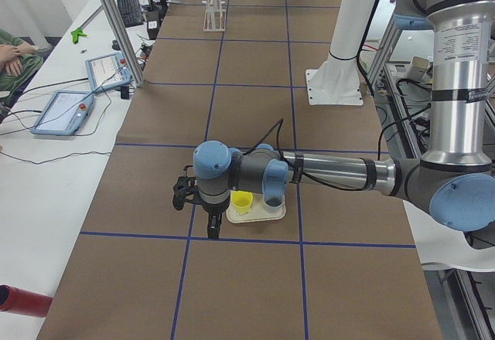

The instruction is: Transfer IKEA cup to right arm and place on rack

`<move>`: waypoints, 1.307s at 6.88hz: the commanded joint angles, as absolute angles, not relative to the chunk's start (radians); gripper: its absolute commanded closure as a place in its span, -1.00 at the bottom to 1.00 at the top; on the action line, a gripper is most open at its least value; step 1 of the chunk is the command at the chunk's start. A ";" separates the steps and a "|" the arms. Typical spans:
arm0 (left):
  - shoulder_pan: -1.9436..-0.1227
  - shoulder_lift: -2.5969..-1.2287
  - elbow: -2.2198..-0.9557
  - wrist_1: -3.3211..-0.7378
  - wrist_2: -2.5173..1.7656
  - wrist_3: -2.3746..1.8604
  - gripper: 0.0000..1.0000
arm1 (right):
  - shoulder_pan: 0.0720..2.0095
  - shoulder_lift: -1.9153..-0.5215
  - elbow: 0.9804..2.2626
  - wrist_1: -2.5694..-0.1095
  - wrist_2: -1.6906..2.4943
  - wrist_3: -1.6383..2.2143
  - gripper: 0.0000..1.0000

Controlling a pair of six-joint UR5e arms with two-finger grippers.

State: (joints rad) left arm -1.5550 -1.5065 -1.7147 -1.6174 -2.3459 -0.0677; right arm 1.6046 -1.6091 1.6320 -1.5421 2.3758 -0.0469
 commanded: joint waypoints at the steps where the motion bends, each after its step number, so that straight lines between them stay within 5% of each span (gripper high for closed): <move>1: -1.551 -1.502 -1.747 -1.618 -2.345 -0.077 -1.00 | 1.605 -1.606 1.699 -1.545 2.375 -0.040 -1.00; 4: -1.514 -1.458 -1.767 -1.624 -2.444 -0.106 -1.00 | 1.595 -1.598 1.758 -1.543 2.407 -0.014 -1.00; 7: -1.293 -1.160 -1.839 -2.157 -2.378 -0.597 -1.00 | 1.553 -1.577 1.784 -1.542 2.462 0.095 -1.00; 9: -1.221 -1.155 -1.838 -2.191 -2.378 -0.667 -1.00 | 1.539 -1.557 1.784 -1.526 2.465 0.138 -1.00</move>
